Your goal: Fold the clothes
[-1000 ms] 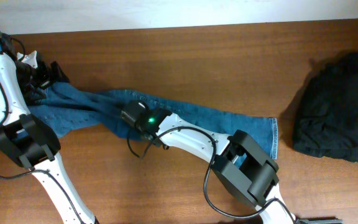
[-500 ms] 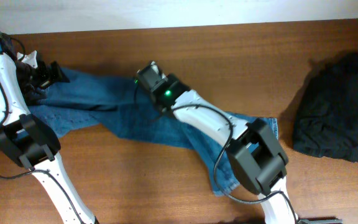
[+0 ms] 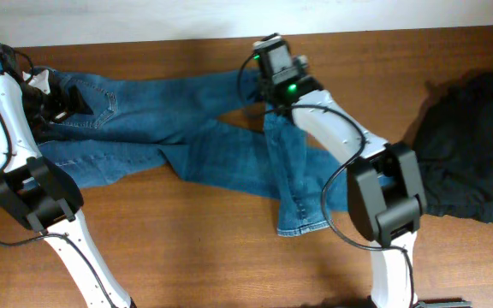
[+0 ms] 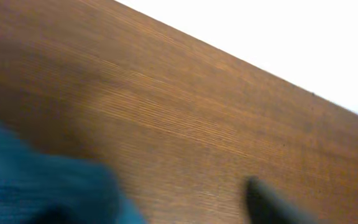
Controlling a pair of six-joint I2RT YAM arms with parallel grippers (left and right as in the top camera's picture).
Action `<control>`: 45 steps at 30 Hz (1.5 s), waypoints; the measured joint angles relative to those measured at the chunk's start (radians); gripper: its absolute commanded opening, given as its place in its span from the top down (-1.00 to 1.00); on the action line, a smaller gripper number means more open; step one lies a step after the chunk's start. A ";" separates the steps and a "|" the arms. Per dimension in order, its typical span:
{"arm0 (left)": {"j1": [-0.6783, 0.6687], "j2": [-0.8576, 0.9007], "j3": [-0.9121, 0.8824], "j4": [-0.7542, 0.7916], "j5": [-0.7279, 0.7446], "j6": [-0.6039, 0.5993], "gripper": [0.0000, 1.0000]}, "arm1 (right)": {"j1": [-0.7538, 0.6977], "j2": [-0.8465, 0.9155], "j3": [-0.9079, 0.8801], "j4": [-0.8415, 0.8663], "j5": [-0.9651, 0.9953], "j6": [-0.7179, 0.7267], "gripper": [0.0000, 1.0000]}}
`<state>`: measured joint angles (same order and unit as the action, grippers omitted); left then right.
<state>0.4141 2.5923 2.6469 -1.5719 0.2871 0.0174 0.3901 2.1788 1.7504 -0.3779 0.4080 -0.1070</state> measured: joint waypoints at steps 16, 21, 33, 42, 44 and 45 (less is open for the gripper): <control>0.000 0.000 0.000 0.011 0.000 0.000 -0.98 | 0.056 -0.044 0.194 -0.640 -0.072 0.143 -0.98; 0.000 0.000 0.000 -0.008 0.000 0.000 -0.98 | 0.073 -0.098 0.280 -0.865 -0.283 0.200 -0.97; -0.002 0.000 -0.051 -0.114 -0.015 0.000 -0.98 | 0.073 -0.106 0.286 -1.089 -0.663 0.235 -0.97; -0.003 0.000 -0.156 -0.114 -0.040 0.005 -0.98 | 0.118 -0.106 0.199 -1.078 -0.709 0.239 -0.97; -0.003 0.000 -0.169 -0.114 -0.042 0.005 -0.99 | 0.122 -0.106 0.164 -1.059 -0.684 0.250 -0.97; -0.003 0.000 -0.175 -0.114 -0.042 0.005 -0.98 | 0.121 -0.106 0.138 -1.042 -0.658 0.267 -0.97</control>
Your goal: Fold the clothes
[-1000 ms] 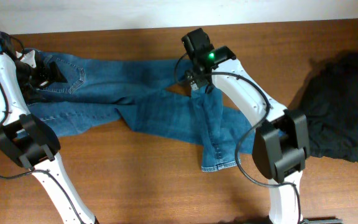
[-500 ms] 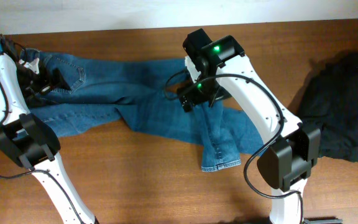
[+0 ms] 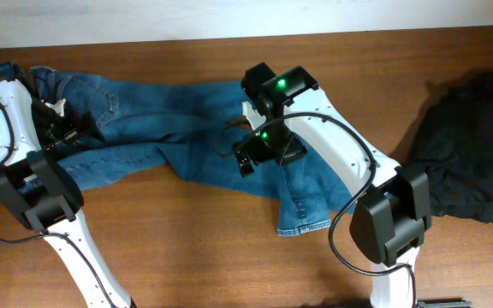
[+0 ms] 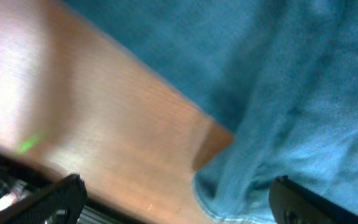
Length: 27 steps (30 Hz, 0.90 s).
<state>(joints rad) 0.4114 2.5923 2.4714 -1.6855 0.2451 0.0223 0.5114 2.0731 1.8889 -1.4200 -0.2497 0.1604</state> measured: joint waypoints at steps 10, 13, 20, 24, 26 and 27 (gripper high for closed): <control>-0.004 0.000 -0.059 0.005 -0.198 -0.073 -0.98 | -0.075 0.000 -0.063 0.049 0.064 0.135 -0.98; -0.002 0.000 -0.059 0.019 -0.253 -0.100 -0.98 | -0.073 0.000 -0.076 0.052 0.017 0.137 -0.97; 0.027 0.000 -0.059 0.056 -0.357 -0.175 -0.98 | -0.012 0.000 -0.109 0.083 -0.023 0.122 -0.97; 0.061 0.000 -0.059 0.055 -0.436 -0.207 -0.98 | 0.007 0.000 -0.113 0.111 -0.037 0.119 -0.97; 0.078 0.000 -0.059 0.055 -0.455 -0.212 -0.98 | 0.006 0.000 -0.113 0.113 -0.048 0.119 -0.98; 0.087 0.000 -0.059 0.055 -0.462 -0.218 -0.98 | 0.006 0.000 -0.113 0.113 -0.055 0.119 -0.98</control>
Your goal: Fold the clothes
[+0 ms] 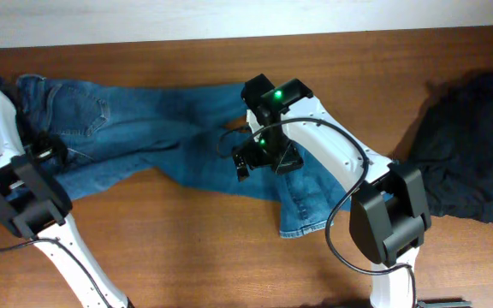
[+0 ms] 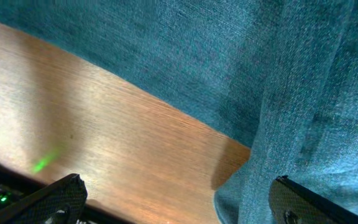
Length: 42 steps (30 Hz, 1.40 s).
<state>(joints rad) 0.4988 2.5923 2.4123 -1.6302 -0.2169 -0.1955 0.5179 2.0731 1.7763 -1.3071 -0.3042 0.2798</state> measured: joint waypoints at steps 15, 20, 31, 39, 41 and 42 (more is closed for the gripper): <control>0.135 0.000 0.000 0.090 -0.029 -0.033 -0.98 | -0.002 0.000 0.000 0.015 -0.007 0.000 -0.98; 0.137 0.000 0.005 0.108 -0.022 -0.031 -0.98 | -0.013 0.000 0.000 0.016 0.058 0.039 -0.97; 0.106 0.002 0.233 0.068 0.382 0.126 -0.98 | -0.045 0.000 0.000 0.030 0.055 0.057 -0.97; 0.010 0.002 0.279 0.053 0.469 0.167 -0.98 | -0.088 0.000 0.000 -0.045 0.000 0.030 -0.97; -0.009 0.002 0.279 0.053 0.463 0.171 -0.98 | -0.082 0.000 0.000 -0.083 0.038 0.026 -0.97; -0.016 0.002 0.279 0.054 0.459 0.173 -0.98 | -0.076 0.000 0.000 -0.106 0.071 0.017 -0.97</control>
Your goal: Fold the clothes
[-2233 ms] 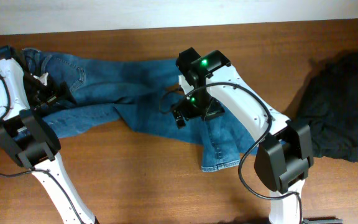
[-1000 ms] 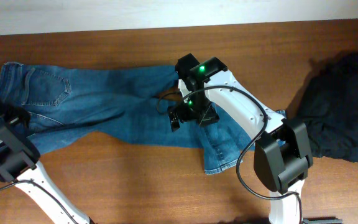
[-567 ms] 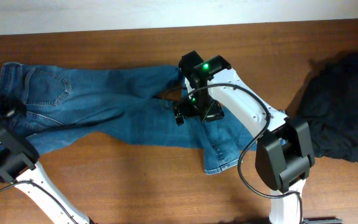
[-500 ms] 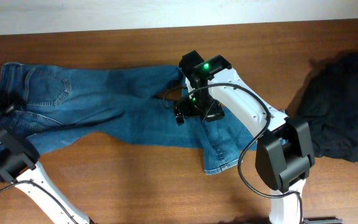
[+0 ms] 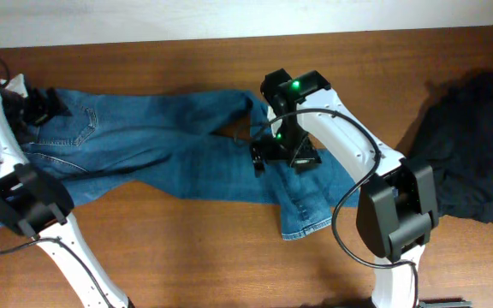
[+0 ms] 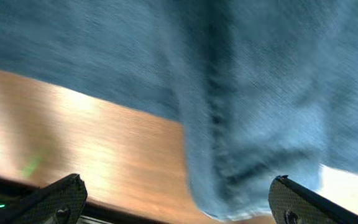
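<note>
A pair of blue jeans (image 5: 161, 137) lies spread across the wooden table, waist to the left, one leg ending in a hem (image 5: 305, 224) near the middle front. My left gripper (image 5: 37, 107) sits at the waistband at the far left and appears shut on the denim. My right gripper (image 5: 282, 156) hovers over the jeans' leg, open with nothing between its fingers. The right wrist view, which is blurred, shows the wide-apart fingertips (image 6: 61, 198), with a fold of the blue leg (image 6: 247, 93) and bare table (image 6: 92, 143) below them.
A heap of black clothes (image 5: 473, 145) lies at the right end of the table. The table's far edge meets a white wall (image 5: 229, 17). Bare wood (image 5: 187, 248) runs along the front of the jeans.
My left gripper has moved from the lower left up to the far left with the waist, and the jeans lie straighter. My right gripper has shifted a little to the right, still open.
At first my right gripper was at the far edge by the upper leg, and my left was at the waist. Then the right stood open over the middle of the jeans. The left kept moving at the waist, which now lies stretched leftward.
</note>
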Controlling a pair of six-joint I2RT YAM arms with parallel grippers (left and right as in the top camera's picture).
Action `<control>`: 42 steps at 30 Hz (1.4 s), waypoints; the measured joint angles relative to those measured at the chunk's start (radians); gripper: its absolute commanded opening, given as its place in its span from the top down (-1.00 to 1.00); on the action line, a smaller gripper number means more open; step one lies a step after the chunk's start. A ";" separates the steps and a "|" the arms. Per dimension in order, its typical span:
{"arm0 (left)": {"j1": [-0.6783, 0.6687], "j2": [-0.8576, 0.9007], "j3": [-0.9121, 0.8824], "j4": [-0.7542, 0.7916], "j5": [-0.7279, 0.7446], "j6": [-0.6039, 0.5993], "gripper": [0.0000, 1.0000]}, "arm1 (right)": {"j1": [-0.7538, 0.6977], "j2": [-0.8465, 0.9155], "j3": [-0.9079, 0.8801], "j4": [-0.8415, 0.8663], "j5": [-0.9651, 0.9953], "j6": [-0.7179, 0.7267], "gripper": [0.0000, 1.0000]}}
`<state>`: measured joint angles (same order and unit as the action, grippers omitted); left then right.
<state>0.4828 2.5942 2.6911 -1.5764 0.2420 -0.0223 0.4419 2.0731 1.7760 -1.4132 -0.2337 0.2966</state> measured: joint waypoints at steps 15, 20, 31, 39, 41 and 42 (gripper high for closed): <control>-0.012 0.000 0.000 -0.008 -0.020 0.001 -0.98 | 0.127 0.000 -0.184 0.085 0.243 -0.116 -0.93; -0.012 0.000 0.000 -0.008 -0.022 0.001 -0.98 | 0.127 0.001 -0.226 0.121 0.272 -0.118 -0.78; -0.012 0.000 0.000 -0.008 -0.022 0.004 -0.98 | 0.120 0.001 -0.226 0.180 0.349 -0.118 0.84; -0.012 0.000 0.000 -0.006 -0.022 0.004 -0.98 | 0.007 0.001 -0.220 0.226 0.368 -0.121 0.93; -0.012 0.000 0.000 -0.003 -0.022 0.004 -0.99 | -0.039 0.001 -0.197 0.226 0.368 -0.120 0.92; -0.012 0.000 0.000 -0.001 -0.022 0.004 -0.98 | -0.059 0.001 -0.183 0.227 0.369 -0.121 0.92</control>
<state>0.4706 2.5942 2.6911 -1.5776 0.2199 -0.0185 0.3828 2.0739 1.5929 -1.1866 0.1349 0.1761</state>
